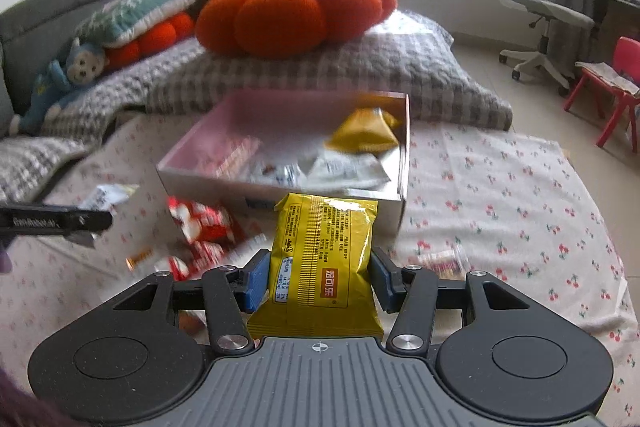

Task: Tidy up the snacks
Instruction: 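Carry both packs over the box and open both tools to drop them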

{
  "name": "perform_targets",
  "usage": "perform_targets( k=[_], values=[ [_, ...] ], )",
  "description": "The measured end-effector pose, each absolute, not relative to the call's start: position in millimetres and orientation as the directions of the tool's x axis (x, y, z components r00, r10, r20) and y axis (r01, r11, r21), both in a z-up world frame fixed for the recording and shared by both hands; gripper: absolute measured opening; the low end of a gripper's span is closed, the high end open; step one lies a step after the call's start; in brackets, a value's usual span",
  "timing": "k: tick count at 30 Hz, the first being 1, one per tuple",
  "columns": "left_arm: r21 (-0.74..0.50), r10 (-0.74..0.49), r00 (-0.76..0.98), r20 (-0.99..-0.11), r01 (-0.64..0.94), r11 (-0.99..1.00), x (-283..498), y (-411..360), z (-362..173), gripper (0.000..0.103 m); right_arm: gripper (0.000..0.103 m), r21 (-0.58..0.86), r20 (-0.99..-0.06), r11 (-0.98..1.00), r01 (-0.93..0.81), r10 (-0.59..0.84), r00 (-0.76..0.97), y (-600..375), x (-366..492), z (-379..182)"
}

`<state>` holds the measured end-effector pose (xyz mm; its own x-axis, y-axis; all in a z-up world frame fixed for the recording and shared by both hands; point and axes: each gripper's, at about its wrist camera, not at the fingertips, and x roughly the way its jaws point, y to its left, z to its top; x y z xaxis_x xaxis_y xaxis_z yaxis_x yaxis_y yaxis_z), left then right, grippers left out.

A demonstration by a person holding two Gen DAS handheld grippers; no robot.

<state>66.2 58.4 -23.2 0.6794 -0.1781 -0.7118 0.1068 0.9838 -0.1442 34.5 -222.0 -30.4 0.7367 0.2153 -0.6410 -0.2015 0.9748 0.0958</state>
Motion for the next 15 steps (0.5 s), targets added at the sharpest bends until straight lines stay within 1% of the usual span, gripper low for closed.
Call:
perform_targets(
  k=[8,15],
  values=[
    [-0.202,-0.219,0.706,-0.674,0.109,0.973,72.9,51.5,-1.5,0.044,0.051,0.146,-0.592,0.973,-0.177,0.229,0.773,-217.1,49.2,-3.8],
    [-0.236,-0.242,0.710,-0.661,0.110,0.966,83.7,36.6,3.1,0.044,0.051,0.185,-0.570,0.969,-0.166,0.243,0.785,-211.4,62.0,7.7]
  ],
)
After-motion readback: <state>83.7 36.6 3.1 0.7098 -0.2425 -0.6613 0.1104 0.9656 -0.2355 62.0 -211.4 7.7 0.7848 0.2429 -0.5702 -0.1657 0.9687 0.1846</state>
